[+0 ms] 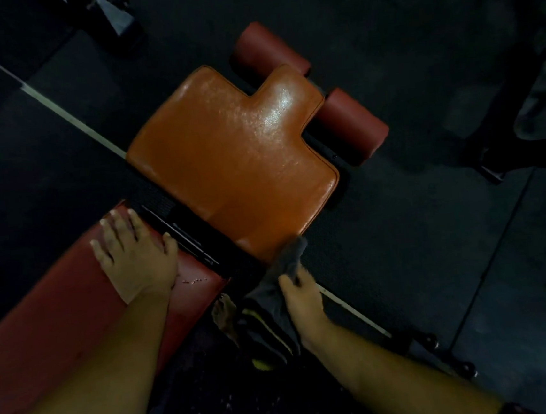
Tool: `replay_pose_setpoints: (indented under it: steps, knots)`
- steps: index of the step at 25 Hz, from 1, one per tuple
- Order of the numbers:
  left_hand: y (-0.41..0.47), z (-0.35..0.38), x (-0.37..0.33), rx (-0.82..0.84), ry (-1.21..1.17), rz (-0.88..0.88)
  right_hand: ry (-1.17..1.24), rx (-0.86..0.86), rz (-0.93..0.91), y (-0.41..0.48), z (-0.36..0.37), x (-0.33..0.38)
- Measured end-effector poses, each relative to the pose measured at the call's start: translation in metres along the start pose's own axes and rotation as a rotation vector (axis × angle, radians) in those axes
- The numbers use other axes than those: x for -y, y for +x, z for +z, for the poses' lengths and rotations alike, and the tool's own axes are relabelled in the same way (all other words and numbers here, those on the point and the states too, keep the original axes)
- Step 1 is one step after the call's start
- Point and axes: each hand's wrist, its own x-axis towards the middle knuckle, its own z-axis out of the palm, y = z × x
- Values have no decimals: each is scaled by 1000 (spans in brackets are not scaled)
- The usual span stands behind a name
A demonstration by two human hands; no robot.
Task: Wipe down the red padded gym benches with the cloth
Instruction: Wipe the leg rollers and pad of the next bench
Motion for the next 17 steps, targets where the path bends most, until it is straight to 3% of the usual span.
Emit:
replay_pose_setpoints:
  steps: [2, 6, 10, 12, 17]
  knots:
    - [0, 0, 0, 9, 9, -5, -97, 68, 34, 6, -2, -7]
    - [0, 0, -1, 12, 14, -10, -90, -17, 36, 36, 6, -34]
    - [0, 0, -1, 22, 24, -14, -256, 103, -20, -41, 7, 15]
    - [0, -1, 0, 35, 27, -18, -500, 125, -242, -59, -2, 19]
    - [0, -2, 0, 48, 25, -17, -1357, -61, -808, -50, 3, 50]
